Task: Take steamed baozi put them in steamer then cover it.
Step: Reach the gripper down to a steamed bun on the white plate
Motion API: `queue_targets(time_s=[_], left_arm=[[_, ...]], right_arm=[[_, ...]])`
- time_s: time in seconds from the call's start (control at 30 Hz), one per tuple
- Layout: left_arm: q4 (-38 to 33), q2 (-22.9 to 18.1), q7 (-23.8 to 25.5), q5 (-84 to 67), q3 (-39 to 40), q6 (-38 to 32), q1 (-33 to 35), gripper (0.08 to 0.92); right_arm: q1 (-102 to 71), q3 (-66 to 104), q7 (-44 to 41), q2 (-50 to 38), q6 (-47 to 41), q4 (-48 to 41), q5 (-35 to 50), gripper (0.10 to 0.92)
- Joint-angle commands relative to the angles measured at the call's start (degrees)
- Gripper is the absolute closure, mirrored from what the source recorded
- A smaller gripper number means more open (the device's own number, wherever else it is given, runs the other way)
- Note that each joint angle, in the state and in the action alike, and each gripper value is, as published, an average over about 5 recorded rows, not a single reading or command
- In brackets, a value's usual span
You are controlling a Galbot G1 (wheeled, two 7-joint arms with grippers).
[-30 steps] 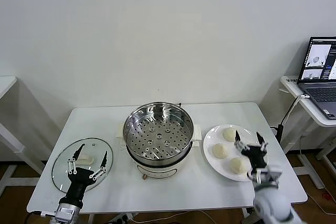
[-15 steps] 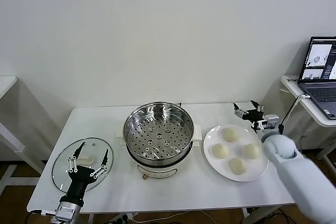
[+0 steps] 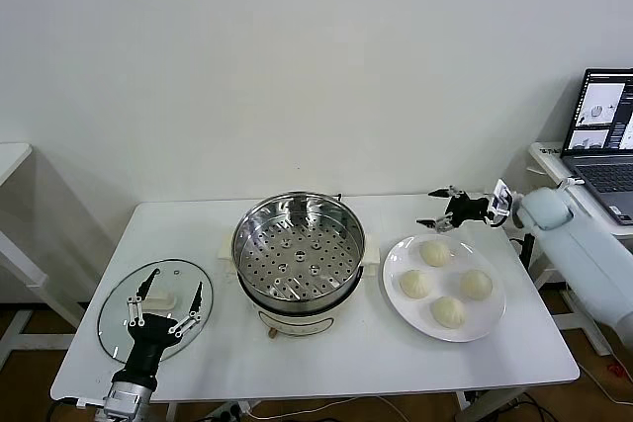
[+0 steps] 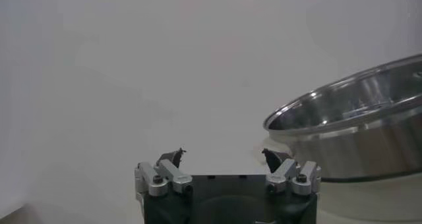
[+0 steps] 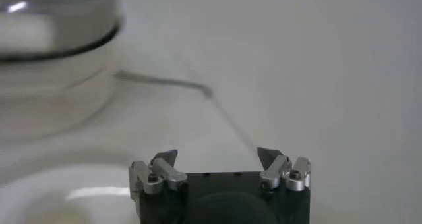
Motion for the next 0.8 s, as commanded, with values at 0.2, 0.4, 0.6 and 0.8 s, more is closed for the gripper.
queue_targets(time_s=[0.2, 0.4, 0.6, 0.8], left_arm=[[0.2, -0.7, -0.1, 0.1, -0.1, -0.3, 0.3, 0.177], [0.1, -1.0, -0.1, 0.0, -0.4, -0.3, 0.5, 0.177], [0.3, -0.9, -0.2, 0.0, -0.7, -0.6, 0.6, 0.177], [0.3, -0.9, -0.2, 0.0, -0.8, -0.7, 0.7, 0.177]], right_arm=[[10.5, -14.0, -12.0, 6.0, 2.3, -9.4, -19.1, 0.203], [9.5, -12.8, -10.1, 9.6, 3.1, -13.3, -21.6, 0.203], [8.6, -11.8, -8.1, 12.1, 3.7, -15.6, -24.2, 0.203], [7.6, -10.4, -6.6, 14.2, 4.5, -18.1, -26.4, 0.203]])
